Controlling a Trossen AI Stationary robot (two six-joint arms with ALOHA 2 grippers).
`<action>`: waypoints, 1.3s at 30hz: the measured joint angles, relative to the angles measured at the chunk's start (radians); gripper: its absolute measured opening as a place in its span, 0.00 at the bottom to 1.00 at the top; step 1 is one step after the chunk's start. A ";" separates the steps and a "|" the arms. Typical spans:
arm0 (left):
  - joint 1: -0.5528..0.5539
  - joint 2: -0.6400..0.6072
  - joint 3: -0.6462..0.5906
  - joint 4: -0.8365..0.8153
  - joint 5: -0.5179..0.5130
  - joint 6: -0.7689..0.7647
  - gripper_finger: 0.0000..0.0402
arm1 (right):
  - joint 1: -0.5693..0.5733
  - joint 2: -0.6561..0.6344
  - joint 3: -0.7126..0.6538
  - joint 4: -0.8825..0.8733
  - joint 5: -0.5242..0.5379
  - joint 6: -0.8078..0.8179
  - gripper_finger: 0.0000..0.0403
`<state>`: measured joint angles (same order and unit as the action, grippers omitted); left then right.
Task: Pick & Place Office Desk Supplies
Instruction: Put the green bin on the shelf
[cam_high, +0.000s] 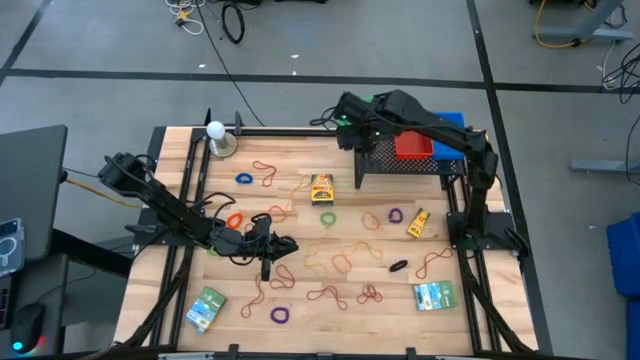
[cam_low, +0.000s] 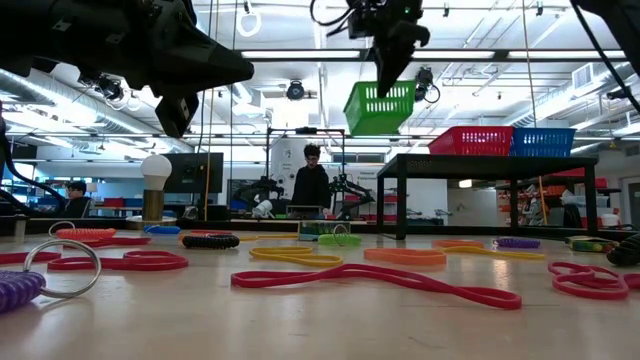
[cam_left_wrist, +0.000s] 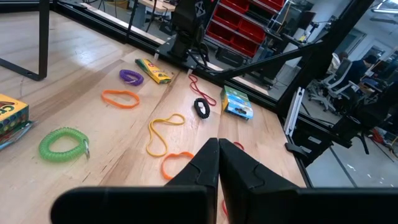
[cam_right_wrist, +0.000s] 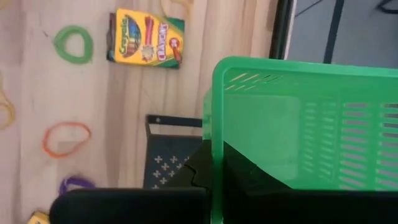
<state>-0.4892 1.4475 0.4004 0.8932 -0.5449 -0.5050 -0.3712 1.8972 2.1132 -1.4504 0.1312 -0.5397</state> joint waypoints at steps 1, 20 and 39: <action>0.000 0.000 0.000 0.000 0.000 0.000 0.04 | -0.005 -0.012 0.000 0.005 0.000 -0.001 0.03; 0.000 0.000 0.000 0.000 0.000 0.000 0.04 | -0.073 -0.254 -0.210 0.094 -0.005 -0.069 0.03; 0.000 0.000 0.000 0.000 0.000 0.000 0.04 | -0.142 -0.355 -0.461 0.177 -0.069 -0.132 0.03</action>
<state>-0.4896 1.4475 0.4004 0.8932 -0.5449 -0.5051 -0.5135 1.5425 1.6523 -1.2735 0.0624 -0.6721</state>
